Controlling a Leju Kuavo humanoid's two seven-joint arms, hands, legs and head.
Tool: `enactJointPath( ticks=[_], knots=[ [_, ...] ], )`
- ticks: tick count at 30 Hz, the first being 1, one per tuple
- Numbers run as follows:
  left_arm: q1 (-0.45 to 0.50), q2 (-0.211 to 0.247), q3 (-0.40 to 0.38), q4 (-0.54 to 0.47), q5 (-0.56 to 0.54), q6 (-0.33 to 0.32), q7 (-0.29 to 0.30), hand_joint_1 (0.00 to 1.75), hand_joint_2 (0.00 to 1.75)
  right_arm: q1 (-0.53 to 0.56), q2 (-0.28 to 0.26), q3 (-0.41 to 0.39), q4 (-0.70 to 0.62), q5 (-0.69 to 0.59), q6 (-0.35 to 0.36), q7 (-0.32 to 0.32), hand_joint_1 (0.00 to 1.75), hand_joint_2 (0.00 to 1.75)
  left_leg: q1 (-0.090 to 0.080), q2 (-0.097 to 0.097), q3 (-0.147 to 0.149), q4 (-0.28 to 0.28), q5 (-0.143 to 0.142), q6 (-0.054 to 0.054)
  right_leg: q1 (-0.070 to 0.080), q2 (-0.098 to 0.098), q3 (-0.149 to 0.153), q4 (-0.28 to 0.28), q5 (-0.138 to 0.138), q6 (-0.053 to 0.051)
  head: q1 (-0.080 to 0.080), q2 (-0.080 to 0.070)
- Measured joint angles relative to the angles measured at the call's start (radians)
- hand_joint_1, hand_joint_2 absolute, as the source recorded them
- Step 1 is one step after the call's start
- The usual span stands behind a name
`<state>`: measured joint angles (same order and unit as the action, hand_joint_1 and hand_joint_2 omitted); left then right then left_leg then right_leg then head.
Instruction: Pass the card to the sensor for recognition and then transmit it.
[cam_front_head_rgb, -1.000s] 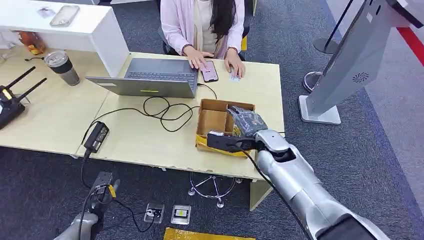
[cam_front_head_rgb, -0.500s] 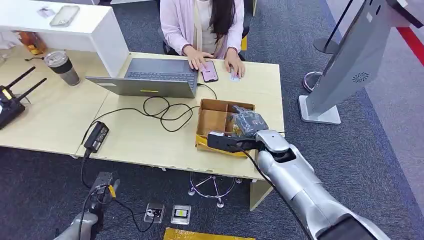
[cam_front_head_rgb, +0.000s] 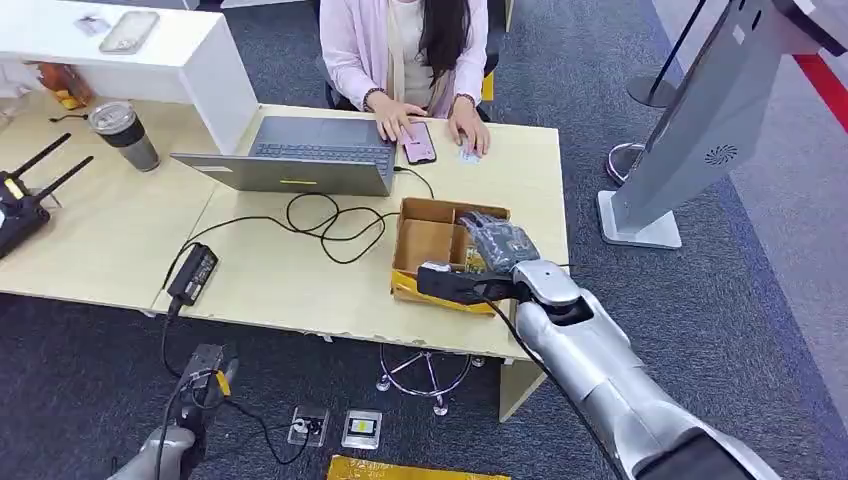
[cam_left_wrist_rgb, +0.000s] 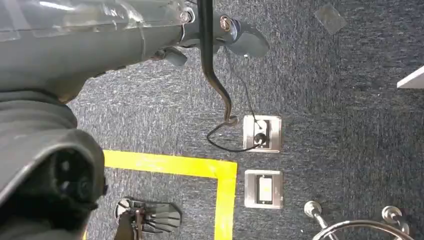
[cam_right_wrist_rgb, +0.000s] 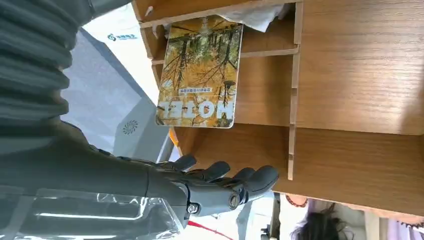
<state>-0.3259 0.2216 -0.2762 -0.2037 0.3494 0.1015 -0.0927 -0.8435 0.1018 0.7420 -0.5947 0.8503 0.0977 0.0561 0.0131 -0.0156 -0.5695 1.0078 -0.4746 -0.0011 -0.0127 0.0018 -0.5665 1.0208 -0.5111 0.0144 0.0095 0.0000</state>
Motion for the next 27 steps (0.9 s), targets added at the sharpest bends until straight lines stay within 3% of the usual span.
enactJointPath(
  ticks=[1, 8, 27],
  knots=[
    [0.0, 0.0, 0.0, 0.0, 0.0, 0.0, 0.0, 0.0, 0.0, 0.001, -0.001, 0.0, 0.0, 0.001, 0.0, 0.001, 1.75, 1.75, 0.0, 0.0, 0.0, 0.0, 0.0, 0.0, 0.0, 0.0, 0.0, 0.0, 0.0, 0.0, 0.0, 0.0],
    [0.004, 0.0, 0.001, 0.0, -0.006, 0.006, 0.0, 0.0, 0.0, 0.007, -0.012, -0.001, -0.008, 0.01, -0.015, 0.036, 1.75, 1.75, 0.0, 0.0, 0.0, 0.0, 0.0, 0.0, 0.0, 0.0, 0.0, 0.0, 0.0, 0.0, 0.0, 0.0],
    [0.006, -0.005, 0.002, 0.0, -0.011, 0.002, -0.002, 0.0, 0.0, 0.019, -0.034, -0.002, -0.036, 0.005, -0.011, 0.044, 1.75, 1.75, 0.0, 0.0, 0.0, 0.0, 0.0, 0.0, 0.0, 0.0, 0.0, 0.0, 0.0, 0.0, 0.0, 0.0]
  ],
)
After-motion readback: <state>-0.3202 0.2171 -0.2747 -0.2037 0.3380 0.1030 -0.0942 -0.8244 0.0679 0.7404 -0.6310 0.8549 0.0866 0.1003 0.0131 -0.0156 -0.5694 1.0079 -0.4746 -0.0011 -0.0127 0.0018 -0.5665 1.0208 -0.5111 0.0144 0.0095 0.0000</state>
